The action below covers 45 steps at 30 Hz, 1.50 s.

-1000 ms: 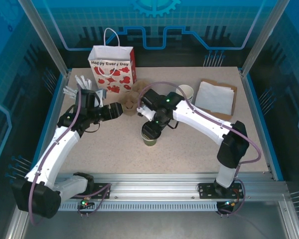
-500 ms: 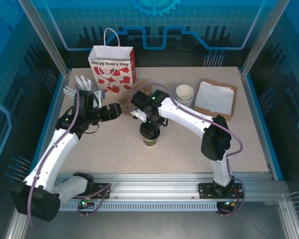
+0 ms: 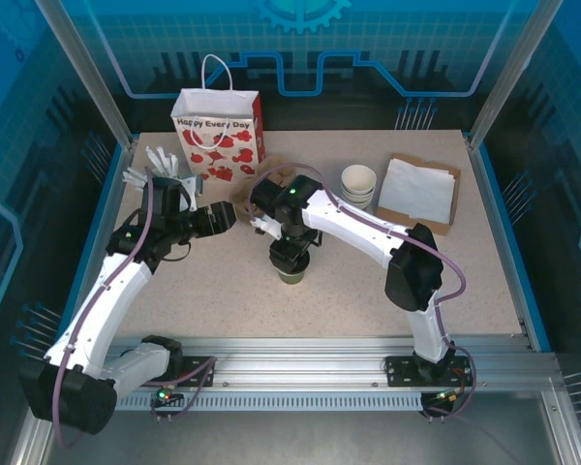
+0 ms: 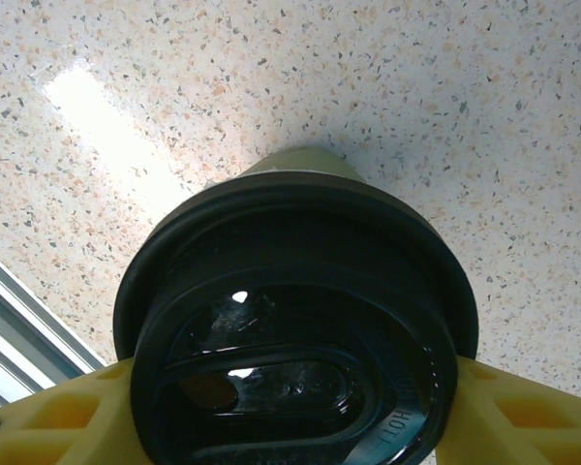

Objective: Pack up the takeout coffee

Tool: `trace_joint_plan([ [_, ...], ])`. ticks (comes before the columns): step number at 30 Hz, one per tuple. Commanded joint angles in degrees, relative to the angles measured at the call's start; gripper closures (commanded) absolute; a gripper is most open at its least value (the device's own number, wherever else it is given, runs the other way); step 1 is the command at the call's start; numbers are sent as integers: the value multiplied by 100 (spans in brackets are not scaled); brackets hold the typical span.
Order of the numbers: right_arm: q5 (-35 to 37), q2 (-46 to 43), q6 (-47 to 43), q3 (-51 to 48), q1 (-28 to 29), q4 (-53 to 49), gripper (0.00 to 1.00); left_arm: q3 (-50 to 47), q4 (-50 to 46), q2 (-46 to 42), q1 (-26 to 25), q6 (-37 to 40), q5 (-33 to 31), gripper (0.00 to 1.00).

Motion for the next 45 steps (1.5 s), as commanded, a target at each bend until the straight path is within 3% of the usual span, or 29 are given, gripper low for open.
trace_joint_plan([
  [1, -37, 123, -70, 128, 78, -210, 45, -89, -38, -129, 46, 109, -11, 20],
  [31, 87, 579, -88, 336, -62, -438, 38, -81, -52, -123, 46, 41, 27, 20],
  [45, 477, 788, 38, 51, -66, -389, 46, -224, -274, -202, 46, -11, -433, 20],
])
